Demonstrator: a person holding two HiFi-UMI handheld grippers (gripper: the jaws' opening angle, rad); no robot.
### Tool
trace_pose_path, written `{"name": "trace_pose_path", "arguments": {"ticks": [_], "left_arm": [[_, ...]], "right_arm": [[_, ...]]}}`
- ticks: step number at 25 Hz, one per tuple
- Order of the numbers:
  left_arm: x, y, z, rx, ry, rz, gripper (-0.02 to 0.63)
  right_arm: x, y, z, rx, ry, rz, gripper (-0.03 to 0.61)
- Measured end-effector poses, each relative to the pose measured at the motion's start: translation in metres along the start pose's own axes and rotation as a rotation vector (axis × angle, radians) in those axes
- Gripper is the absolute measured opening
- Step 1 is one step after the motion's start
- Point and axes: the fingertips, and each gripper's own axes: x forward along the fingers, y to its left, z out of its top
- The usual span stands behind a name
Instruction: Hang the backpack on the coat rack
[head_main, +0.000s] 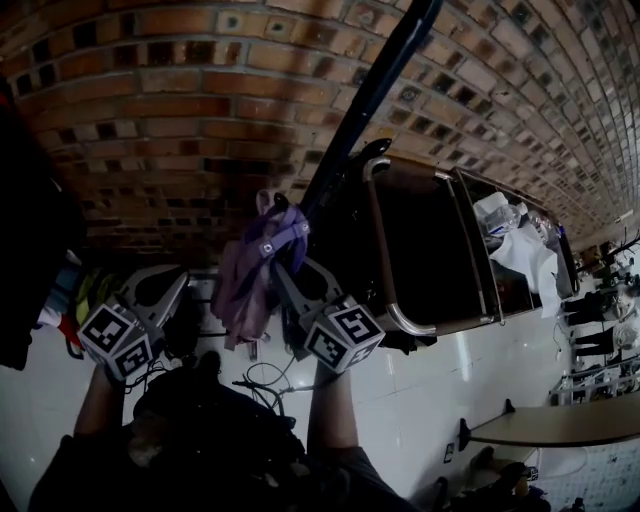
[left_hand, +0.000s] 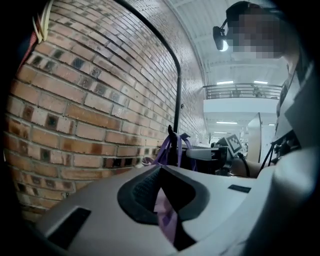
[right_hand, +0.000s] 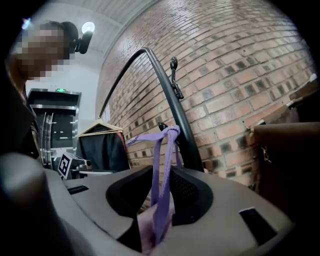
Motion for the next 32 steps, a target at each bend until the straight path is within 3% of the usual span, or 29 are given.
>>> {"name": "trace_pose_path", "arguments": {"ticks": [8,13,21,32], "left_arm": [[-0.046,-0.060,-0.015,0.005,-0.007,-0.001,0.040],[-0.077,-0.120,-0.024,0.024,-0.028,-0.013,0.040],[-0.145,-0.193,-0.028,0.041,-0.064,0.020,0.040],[-0.221,-0.215,-0.033,0.026,-0.088,0.074,0.040]], "right_arm": [[-0.102,0.014,0.009,-0.006,-0.100,-0.145,0.086],[-0.169,0.049,0.015,-0.022,-0.178,-0.173,0.017],[-0.226,0.127,0.008,-0.038,-0.198,-0.040,0.006],[-0.228,0.199,-0.016,-0.048,-0.128,0.048,0.003]]}}
